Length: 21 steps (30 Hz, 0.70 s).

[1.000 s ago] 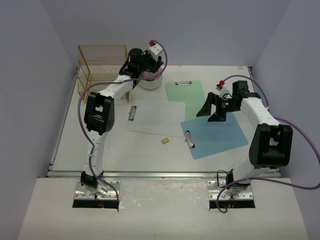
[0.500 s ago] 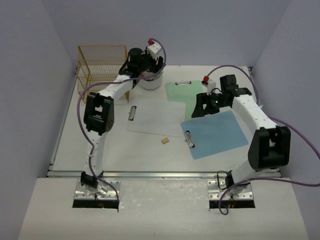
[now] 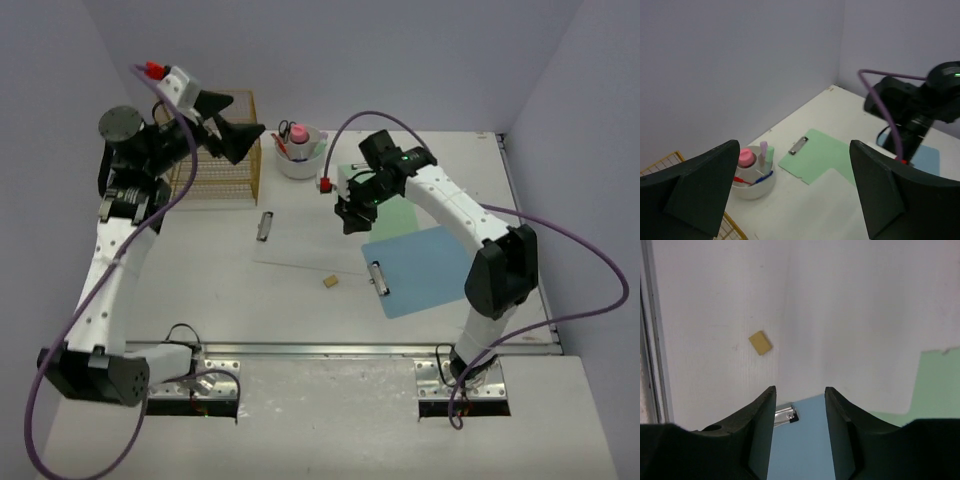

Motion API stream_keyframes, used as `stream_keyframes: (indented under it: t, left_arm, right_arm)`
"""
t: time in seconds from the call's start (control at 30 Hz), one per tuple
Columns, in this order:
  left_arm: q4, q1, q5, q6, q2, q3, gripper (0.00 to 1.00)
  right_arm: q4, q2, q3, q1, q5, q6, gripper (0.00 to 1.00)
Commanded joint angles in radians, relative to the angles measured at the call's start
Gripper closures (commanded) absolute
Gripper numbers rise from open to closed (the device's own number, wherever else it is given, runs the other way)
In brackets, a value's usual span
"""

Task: Organize the desk

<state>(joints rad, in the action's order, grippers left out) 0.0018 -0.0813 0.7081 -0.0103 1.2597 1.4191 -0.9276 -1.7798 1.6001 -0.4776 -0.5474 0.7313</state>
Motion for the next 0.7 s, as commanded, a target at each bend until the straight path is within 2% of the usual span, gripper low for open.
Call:
stream_keyframes:
  t: [0.0, 0.1, 0.2, 0.27, 0.47, 0.67]
  left_arm:
    - [-0.164, 0.043, 0.124, -0.047, -0.151, -0.197, 0.10]
    - [-0.163, 0.065, 0.095, -0.061, -0.249, -0.286, 0.10]
    - [-0.150, 0.082, 0.061, -0.113, -0.332, -0.356, 0.09]
    - [-0.130, 0.129, 0.068, -0.149, -0.346, -0.373, 0.09]
    - [-0.079, 0.165, 0.111, -0.275, -0.358, -0.413, 0.06]
    - [-0.035, 0.180, 0.116, -0.327, -0.349, -0.440, 0.05]
  right_arm:
    - [-0.209, -0.130, 0.085, -0.158, 0.106, 0.313, 0.58]
    - [-0.227, -0.190, 0.075, -0.232, 0.202, 0.333, 0.60]
    - [-0.129, -0.204, -0.007, -0.290, 0.282, 0.344, 0.60]
    - [-0.089, -0.209, -0.059, -0.313, 0.310, 0.359, 0.60]
    - [-0.009, -0.246, -0.092, -0.338, 0.358, 0.382, 0.60]
    - [0.051, -0.282, -0.108, -0.357, 0.382, 0.362, 0.59]
